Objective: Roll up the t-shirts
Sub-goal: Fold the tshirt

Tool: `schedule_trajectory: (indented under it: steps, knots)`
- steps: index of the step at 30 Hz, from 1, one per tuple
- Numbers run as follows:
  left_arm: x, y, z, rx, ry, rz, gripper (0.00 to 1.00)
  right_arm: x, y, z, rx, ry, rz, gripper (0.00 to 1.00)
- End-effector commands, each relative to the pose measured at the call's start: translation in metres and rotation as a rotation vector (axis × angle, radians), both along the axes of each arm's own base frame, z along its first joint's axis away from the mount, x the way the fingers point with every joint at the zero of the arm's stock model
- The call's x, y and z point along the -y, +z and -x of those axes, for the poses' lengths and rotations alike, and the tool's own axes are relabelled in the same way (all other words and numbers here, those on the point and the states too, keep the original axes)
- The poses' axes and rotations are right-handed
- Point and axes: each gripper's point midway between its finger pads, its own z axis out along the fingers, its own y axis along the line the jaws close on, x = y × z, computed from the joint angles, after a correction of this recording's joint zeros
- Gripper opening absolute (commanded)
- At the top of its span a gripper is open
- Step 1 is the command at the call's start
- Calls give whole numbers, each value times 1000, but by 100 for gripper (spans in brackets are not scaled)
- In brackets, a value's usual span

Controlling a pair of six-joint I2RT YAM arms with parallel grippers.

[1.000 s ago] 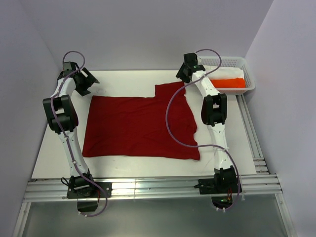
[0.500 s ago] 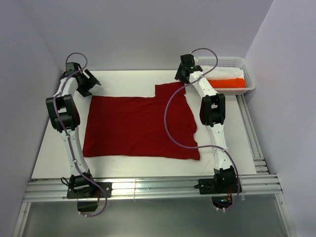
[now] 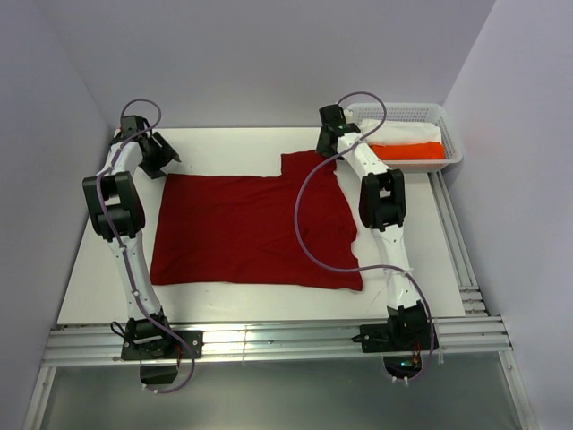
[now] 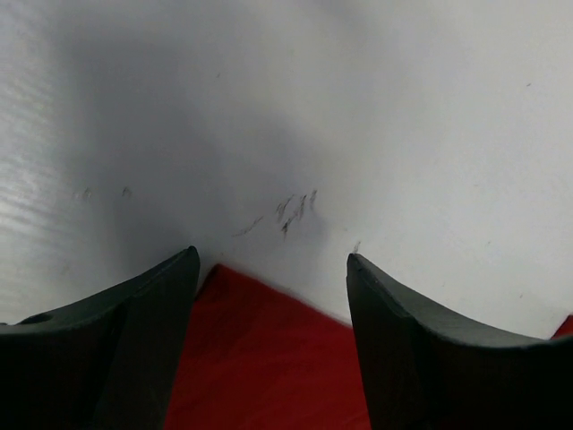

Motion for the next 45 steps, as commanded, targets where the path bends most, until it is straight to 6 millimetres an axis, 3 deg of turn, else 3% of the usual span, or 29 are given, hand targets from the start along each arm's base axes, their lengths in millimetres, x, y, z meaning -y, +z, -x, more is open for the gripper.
schedule_trajectory:
  steps: [1, 8, 10, 12, 13, 14, 19, 23, 25, 28, 31, 34, 37, 38, 39, 41, 45]
  knots:
    - [-1, 12, 21, -36, -14, -62, 72, 12, 59, -3, 91, -24, 15, 58]
    - [-1, 13, 29, -49, -22, -89, 57, 10, 85, -8, 170, -34, -5, 58]
    - [-1, 13, 25, -42, -25, -87, 45, 9, 86, -10, 176, -34, -7, 58]
    - [-2, 4, 27, -69, -26, -89, 28, 6, 78, -7, 153, -28, -18, 56]
    - [-3, 7, 23, -63, -25, -94, 18, 4, 75, -5, 141, -23, -25, 55]
    - [-4, 4, 24, -76, -27, -98, 1, 3, 74, -3, 131, -23, -31, 55]
    - [-13, 8, 32, -84, -7, -150, 0, -9, 52, 20, 76, -14, -46, 57]
    - [-18, 14, 37, -85, -6, -171, 0, -12, 32, 28, 19, -19, -52, 57]
    - [-20, 16, 38, -86, -4, -173, 0, -14, 31, 28, 2, -26, -65, 56]
    - [-25, 20, 38, -79, 2, -174, 0, -17, 21, 30, -17, -43, -86, 51]
    - [-30, 26, 39, -72, 6, -180, 0, -20, 22, 35, -14, -42, -95, 30]
    - [-32, 30, 43, -78, 9, -185, 0, -25, 23, 44, -32, -16, -84, 18]
    - [-33, 34, 54, -86, 24, -186, 0, -35, 23, 62, -61, 19, -74, 11]
    - [-31, 34, 57, -92, 30, -178, 0, -34, 12, 74, -94, 21, -66, 10]
    - [-30, 26, 66, -114, 32, -174, 0, -40, 13, 76, -83, 28, -79, 10]
    - [-30, 32, 67, -90, 42, -171, 0, -39, 13, 87, -86, 23, -83, 9]
    - [-29, 30, 71, -92, 38, -174, 0, -37, 27, 79, -8, 18, -79, 5]
